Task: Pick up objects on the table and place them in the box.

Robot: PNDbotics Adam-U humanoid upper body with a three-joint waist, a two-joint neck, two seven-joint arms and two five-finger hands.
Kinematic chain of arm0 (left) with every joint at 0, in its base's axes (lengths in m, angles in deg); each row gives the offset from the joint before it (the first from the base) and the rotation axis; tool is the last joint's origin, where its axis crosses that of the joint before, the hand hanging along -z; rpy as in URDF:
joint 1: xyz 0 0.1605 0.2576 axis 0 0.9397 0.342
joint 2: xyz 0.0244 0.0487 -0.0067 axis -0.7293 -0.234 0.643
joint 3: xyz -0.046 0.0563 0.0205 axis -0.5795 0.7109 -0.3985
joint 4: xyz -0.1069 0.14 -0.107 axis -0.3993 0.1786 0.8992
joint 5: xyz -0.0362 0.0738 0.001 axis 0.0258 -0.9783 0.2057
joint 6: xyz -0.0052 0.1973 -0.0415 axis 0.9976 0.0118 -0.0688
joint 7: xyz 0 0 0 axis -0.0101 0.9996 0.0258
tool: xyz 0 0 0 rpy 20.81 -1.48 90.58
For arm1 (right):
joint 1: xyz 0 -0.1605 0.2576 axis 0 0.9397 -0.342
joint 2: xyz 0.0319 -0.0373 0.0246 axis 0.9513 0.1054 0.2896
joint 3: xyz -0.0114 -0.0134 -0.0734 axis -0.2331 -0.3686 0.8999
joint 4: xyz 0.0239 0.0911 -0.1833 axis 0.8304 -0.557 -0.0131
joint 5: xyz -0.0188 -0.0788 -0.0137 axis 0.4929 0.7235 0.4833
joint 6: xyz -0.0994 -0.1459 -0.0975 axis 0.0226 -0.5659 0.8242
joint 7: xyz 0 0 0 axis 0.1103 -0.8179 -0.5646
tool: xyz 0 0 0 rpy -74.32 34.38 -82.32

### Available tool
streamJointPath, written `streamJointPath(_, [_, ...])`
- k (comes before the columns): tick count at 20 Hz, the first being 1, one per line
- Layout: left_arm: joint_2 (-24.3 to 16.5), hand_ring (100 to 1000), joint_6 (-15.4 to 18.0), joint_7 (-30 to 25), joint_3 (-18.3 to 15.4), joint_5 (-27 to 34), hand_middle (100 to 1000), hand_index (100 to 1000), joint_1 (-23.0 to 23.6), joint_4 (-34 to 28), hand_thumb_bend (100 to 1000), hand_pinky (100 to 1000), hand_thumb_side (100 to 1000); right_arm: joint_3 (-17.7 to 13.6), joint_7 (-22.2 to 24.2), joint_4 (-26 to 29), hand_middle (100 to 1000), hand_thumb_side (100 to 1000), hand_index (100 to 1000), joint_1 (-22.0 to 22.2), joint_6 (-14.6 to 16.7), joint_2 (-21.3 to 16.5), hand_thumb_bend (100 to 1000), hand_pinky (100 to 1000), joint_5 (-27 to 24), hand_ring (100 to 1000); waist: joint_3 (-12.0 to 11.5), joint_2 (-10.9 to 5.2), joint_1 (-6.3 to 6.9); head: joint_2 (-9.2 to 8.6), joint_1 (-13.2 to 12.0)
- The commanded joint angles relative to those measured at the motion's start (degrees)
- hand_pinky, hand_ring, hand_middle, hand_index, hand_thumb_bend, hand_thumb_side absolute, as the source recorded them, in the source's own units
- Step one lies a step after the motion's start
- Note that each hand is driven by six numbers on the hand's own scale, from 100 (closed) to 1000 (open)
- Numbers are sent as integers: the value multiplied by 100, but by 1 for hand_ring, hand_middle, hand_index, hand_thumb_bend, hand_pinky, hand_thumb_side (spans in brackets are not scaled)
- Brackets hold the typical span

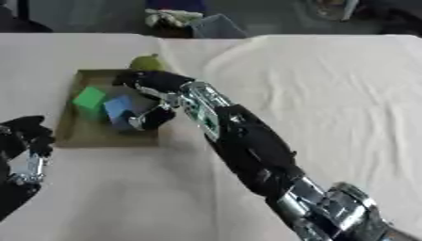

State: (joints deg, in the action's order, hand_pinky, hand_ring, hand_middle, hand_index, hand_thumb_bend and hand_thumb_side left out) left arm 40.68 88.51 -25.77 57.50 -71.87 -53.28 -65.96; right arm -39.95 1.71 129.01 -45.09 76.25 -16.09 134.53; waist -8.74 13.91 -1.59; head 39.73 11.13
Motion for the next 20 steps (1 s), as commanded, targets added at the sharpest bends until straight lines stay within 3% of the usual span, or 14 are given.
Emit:
streamJointPath(1, [-41,599,-4,24,-50,9,575,777,-24,-110,100,553,369,-64,27,226,997,491,1000,-193,-25,-129,100,994,-287,1000,16,-121,32,-2,-16])
streamJointPath(11, [-46,598,-15,59,-84,-2,575,777,14,-104,100,553,369,-92,-105,1125,928,415,986,-247,140,-450,100,954,-1257,968,213,-160,22,52,-174])
streamJointPath(15, [-57,599,-23,95,-123,-18,576,776,37,-105,100,553,369,15,-372,1712,847,408,969,-129,373,-746,100,908,-1749,901,333,-175,23,77,-337])
streamJointPath(16, [-64,599,-25,105,-132,-22,576,776,42,-105,100,553,369,100,-420,2010,841,414,968,-43,339,-900,100,905,-2281,895,364,-181,19,88,-381])
streamJointPath(18, [-79,600,-27,123,-148,-30,576,776,51,-105,100,553,368,280,-273,2748,808,451,959,157,32,-1278,100,896,-3606,867,421,-195,15,105,-456])
streamJointPath(20, [-98,600,-29,146,-168,-36,577,776,61,-106,100,554,367,299,-108,3508,780,483,949,433,-294,-1635,100,888,-4597,849,496,-212,18,124,-540])
